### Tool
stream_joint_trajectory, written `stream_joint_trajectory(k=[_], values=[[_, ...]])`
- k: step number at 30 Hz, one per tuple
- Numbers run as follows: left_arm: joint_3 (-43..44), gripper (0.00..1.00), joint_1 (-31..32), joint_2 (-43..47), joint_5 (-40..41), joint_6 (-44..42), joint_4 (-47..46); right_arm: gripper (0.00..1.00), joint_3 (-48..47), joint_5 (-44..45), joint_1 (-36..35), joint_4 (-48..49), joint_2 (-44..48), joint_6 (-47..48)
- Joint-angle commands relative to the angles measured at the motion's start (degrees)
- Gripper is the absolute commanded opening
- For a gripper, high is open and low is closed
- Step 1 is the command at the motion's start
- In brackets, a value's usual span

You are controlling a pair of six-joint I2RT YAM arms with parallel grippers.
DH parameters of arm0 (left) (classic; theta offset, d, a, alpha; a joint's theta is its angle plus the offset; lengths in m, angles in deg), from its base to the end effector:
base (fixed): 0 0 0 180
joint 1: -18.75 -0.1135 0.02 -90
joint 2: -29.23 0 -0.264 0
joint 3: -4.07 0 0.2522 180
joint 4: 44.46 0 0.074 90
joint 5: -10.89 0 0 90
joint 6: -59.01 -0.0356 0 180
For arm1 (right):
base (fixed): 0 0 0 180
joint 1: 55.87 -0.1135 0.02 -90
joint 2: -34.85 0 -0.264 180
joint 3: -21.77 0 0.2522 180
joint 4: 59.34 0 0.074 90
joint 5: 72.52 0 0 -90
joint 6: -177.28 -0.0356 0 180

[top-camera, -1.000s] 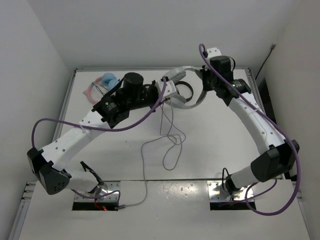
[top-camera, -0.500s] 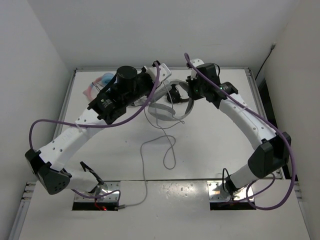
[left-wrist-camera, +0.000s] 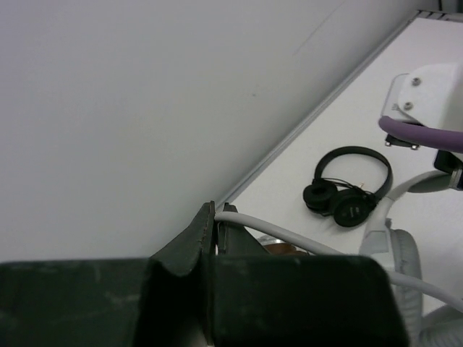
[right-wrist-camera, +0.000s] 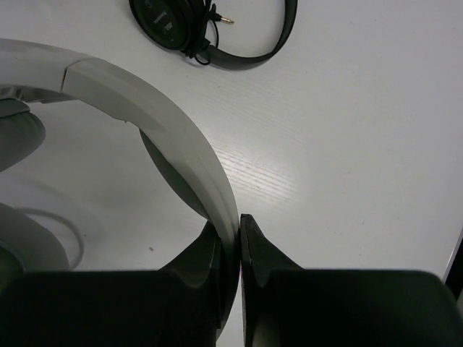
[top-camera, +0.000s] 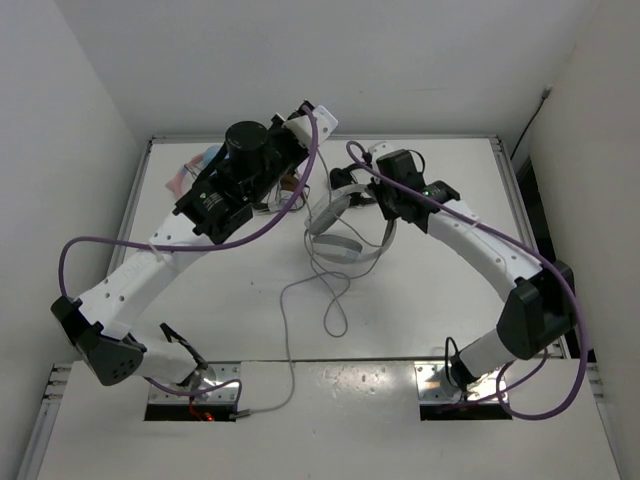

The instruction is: Wrap the headphones

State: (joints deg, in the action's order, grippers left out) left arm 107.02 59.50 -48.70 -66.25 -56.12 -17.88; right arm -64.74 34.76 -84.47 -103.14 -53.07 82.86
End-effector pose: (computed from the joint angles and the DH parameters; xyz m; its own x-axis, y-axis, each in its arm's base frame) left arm 0.2340 -0.1911 0.4754 0.1800 0.3914 -0.9024 0.4323 0.7926 0.4300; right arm 0.3024 0.1528 0.2945 -0.6423 -0.2664 -0.7187 -0.2245 0.9619 -0.1559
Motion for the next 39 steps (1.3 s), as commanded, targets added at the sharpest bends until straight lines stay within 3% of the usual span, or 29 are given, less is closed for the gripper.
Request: stream_joint_trajectory(k=[1,3,7,16,25,39], values=[[-0.93,0.0,-1.11,0.15,4.09,-2.64,-5.51,0.0,-0.73,-0.4,0.56,4.38,4.42,0.91],[-1.47,0.0,-2.07,0.15,4.1,-2.65,-6.57,0.0,-0.11,-0.4,0.56,4.38,6.17,1.61],[-2.18,0.0,-5.5,-2.22,4.1,-1.25,-7.19,0.0,-0.11,-11.08,0.56,0.79,8.11,2.23],[0.72,0.0,-14.12,-9.07,0.85,5.61,-7.19,0.0,2.53,-20.69,-0.67,-2.03,13.83,5.74],[1.34,0.0,-20.71,-14.97,-3.1,9.04,-5.09,0.0,1.92,-23.51,0.74,-3.27,15.41,5.74],[-19.74,0.0,-23.97,-13.65,-5.91,14.75,-9.92,0.0,-10.21,-35.2,7.94,-4.32,15.33,-8.56]])
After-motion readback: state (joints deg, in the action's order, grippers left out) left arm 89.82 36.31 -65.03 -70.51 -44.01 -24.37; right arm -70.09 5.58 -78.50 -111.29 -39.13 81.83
